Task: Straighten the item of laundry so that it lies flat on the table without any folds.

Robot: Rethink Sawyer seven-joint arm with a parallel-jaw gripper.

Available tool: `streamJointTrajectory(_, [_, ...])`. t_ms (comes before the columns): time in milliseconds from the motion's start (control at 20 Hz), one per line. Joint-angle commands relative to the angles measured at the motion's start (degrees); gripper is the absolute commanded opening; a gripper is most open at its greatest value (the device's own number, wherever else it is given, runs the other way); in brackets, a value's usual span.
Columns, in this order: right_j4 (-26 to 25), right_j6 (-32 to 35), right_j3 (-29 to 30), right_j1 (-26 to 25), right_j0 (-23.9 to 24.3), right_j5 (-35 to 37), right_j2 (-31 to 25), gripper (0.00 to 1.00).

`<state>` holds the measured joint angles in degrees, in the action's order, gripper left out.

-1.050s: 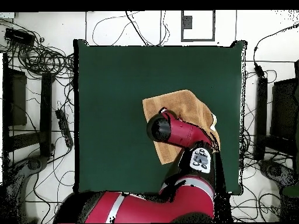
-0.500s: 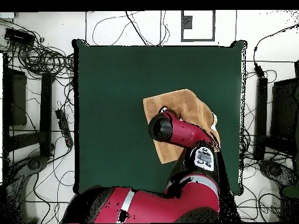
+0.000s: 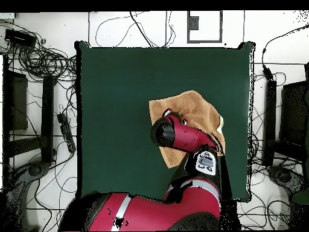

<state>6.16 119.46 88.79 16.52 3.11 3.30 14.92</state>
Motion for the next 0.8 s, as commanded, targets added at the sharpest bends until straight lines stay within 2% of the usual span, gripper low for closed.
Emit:
streamJointTrajectory(50, [1.5,8.4,-2.0,-10.9,-1.0,-2.9,-6.1,0.00])
streamJointTrajectory(350, [1.9,9.0,-2.0,-10.8,-1.6,-3.1,-5.5,0.00])
streamJointTrajectory(600, [3.2,10.5,-0.7,-9.7,-0.9,-2.1,-8.1,0.00])
streamJointTrajectory(800, [5.0,12.9,3.0,-6.4,-2.2,0.1,-9.5,0.00])
